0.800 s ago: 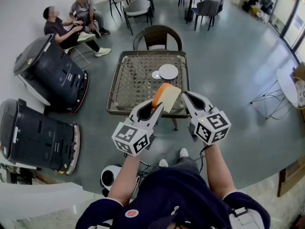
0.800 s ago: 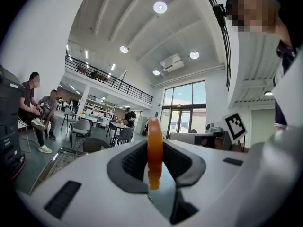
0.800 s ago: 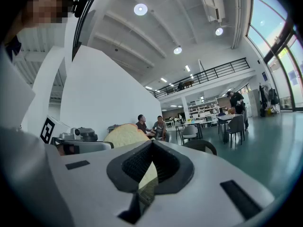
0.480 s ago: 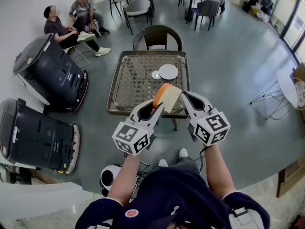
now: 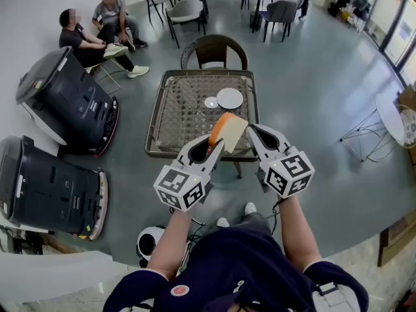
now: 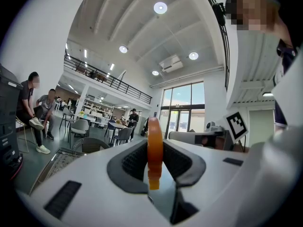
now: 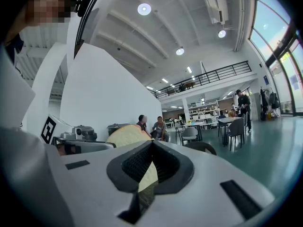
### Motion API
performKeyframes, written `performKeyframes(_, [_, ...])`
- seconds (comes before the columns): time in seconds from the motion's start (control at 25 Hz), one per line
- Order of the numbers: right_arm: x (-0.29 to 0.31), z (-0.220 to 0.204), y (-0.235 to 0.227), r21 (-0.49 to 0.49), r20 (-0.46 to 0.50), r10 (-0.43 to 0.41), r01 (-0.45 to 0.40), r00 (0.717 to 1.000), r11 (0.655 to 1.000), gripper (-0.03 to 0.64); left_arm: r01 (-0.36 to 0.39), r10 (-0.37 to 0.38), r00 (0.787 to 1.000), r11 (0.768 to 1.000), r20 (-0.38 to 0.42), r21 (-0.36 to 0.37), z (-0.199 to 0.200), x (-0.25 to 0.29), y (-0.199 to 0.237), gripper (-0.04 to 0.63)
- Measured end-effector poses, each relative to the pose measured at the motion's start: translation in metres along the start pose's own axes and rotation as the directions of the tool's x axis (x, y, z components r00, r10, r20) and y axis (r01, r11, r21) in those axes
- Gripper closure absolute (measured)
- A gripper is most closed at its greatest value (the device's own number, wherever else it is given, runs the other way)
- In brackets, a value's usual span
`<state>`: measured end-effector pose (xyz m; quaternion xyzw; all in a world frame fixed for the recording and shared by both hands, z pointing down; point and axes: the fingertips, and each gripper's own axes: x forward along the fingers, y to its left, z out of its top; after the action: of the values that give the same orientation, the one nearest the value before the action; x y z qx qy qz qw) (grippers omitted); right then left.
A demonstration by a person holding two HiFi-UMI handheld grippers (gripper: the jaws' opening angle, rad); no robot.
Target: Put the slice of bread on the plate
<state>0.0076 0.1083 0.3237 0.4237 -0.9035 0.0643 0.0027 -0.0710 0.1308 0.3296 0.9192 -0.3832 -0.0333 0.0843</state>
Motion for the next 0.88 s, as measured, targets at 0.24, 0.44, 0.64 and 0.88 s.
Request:
performKeyframes(0.24, [0.004,-0.003,0.003,0.0,0.003,-0.017,0.017,1.0,1.0,0.61,0.013,-0.013,1.0,1.0,0.002,0.006,-0.002,-0.003,0.006,0.502])
performKeyframes(0.44, [0.003,-0.002,-0.001,0.005,0.007,-0.031,0.031,1.0,1.0,0.61,0.024,-0.024,1.0,1.0,0.003,0.009,-0.001,0.0,0.006,0.502])
performKeyframes(0.64, [0.01,-0.001,-0.005,0.006,0.006,-0.037,0.037,0.999,0.999,0.609,0.024,-0.024,1.0,1.0,0.006,0.008,0.0,0.003,0.013,0.502])
performKeyframes(0.88, [0.018,-0.001,-0.015,0.011,0.004,-0.043,0.043,0.999,0.999,0.61,0.023,-0.023,1.0,1.0,0.006,0.003,0.0,0.011,0.021,0.502])
